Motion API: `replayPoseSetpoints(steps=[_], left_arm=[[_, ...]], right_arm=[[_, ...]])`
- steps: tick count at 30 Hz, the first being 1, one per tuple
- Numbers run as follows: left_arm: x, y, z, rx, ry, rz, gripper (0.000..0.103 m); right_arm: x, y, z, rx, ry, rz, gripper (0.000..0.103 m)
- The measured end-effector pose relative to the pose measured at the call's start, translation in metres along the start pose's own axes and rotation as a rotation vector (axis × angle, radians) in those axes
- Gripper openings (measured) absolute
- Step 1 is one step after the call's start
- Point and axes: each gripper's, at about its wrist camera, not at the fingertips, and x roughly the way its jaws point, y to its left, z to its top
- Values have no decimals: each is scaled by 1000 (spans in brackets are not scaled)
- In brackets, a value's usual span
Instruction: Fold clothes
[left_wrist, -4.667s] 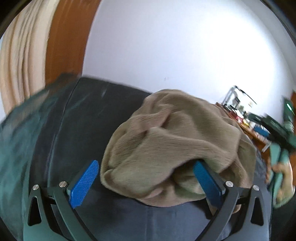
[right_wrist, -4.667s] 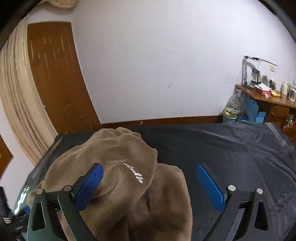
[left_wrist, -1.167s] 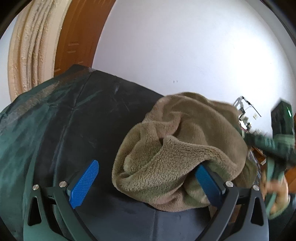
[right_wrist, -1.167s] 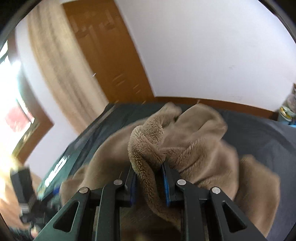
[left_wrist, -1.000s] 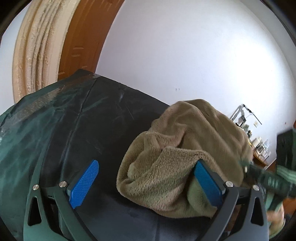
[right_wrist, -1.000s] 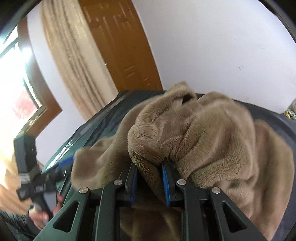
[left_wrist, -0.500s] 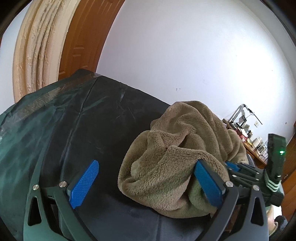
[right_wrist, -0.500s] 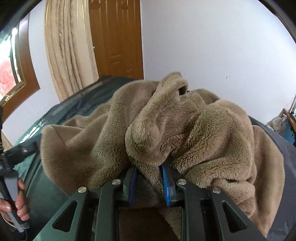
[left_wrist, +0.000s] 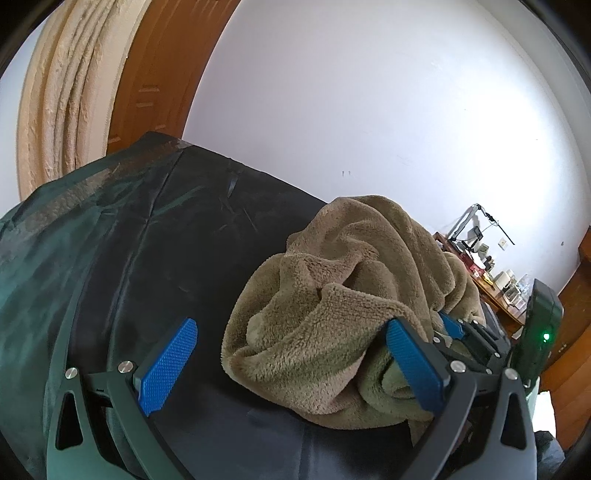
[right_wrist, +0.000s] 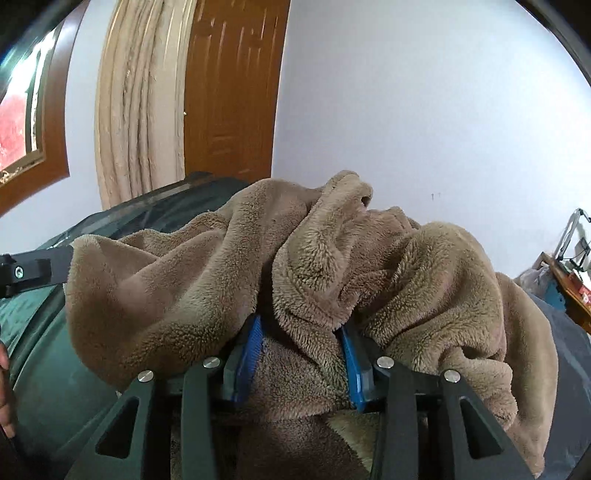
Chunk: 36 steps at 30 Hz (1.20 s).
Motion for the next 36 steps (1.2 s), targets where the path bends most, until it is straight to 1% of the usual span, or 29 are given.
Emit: replayPoseSetpoints(steps=[5, 8, 10, 11, 14, 17, 19, 22, 23, 24, 25, 26, 27, 28, 31, 32, 33, 36], left_arm=[[5, -1, 0, -11, 15, -1, 103], [6, -3, -1, -9, 26, -7, 103], [7, -5, -1, -5, 31, -10, 103], [7, -6, -2, -3, 33, -11, 103], [6, -7, -2, -2, 31, -14, 103], [7, -6, 0, -10, 34, -19, 103], [7, -5, 0, -16, 37, -21, 103], [8, -6, 0, -17, 39, -20, 103], [8, -6, 0, -17, 39, -18, 103], [8, -6, 0, -17, 38, -16, 103], [8, -6, 0, -17, 38, -13, 103], [8, -7, 0, -17, 37, -11, 103], [9, -7, 0, -17, 36, -8, 103], [9, -7, 0, -18, 36, -6, 103], [8, -5, 0, -26, 34, -1, 103], [8, -5, 0, -25, 33, 2, 103], [8, -5, 0, -24, 32, 5, 103], [8, -4, 0, -17, 24, 19, 103]], right_arm=[[1, -7, 9, 34, -14, 24, 43], [0, -7, 15, 30, 2, 22, 43], [5, -3, 25, 21, 19, 27, 43], [5, -5, 29, 33, 22, 36, 43], [6, -20, 43, 137, 20, 81, 43], [10, -33, 53, 204, 32, 75, 43], [12, -38, 59, 218, 28, 63, 43], [11, -40, 60, 203, 20, 45, 43], [10, -40, 60, 197, 18, 39, 41], [10, -41, 61, 191, 15, 33, 35], [10, -41, 61, 185, 12, 27, 27], [9, -42, 61, 179, 9, 21, 22], [9, -42, 61, 173, 7, 15, 13], [8, -42, 61, 167, 4, 9, 11], [7, -44, 62, 149, -4, -9, 9], [0, -46, 60, 158, -17, 8, 9], [-8, -49, 60, 175, -31, 35, 9], [-37, -55, 57, 244, -81, 165, 8]])
